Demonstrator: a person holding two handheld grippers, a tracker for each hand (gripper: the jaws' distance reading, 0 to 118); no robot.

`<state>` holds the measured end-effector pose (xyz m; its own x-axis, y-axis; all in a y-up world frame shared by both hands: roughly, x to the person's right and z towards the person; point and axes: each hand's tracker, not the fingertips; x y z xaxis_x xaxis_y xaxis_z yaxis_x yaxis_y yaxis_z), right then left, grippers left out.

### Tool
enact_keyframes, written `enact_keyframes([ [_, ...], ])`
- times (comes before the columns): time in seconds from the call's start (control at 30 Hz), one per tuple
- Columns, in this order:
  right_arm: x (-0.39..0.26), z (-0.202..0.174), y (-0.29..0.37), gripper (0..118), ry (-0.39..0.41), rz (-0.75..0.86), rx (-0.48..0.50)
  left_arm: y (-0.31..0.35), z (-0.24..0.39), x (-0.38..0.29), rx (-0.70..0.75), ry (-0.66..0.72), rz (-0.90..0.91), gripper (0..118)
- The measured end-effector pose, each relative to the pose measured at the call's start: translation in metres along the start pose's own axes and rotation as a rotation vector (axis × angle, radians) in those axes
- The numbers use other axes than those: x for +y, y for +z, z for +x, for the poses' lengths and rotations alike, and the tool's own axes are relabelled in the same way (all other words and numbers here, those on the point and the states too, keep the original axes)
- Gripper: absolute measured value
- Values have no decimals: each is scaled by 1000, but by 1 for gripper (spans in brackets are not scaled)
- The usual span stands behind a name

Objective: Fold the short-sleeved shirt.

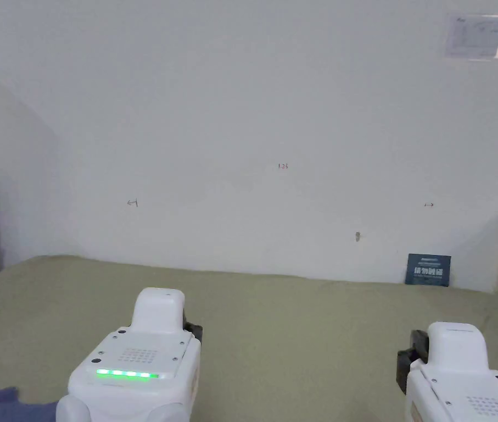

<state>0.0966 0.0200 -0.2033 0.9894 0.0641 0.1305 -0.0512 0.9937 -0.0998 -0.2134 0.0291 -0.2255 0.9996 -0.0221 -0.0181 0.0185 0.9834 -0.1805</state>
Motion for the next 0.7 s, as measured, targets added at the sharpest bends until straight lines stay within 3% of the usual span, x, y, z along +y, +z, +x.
enact_keyframes([
  [0.2, -4, -31, -19, 0, 13, -32, 63, 0, -35, -6, 71, -5, -39, 0],
  [0.47, -7, -188, -31, 0, -2, -43, 441, 51, -173, -13, 417, 21, -78, 0],
  [0.57, -8, -238, -27, 0, -11, -50, 553, 79, -220, -19, 538, 32, -100, 0],
  [0.7, -11, -276, -23, 0, -16, -67, 631, 103, -261, -28, 633, 51, -134, 0],
])
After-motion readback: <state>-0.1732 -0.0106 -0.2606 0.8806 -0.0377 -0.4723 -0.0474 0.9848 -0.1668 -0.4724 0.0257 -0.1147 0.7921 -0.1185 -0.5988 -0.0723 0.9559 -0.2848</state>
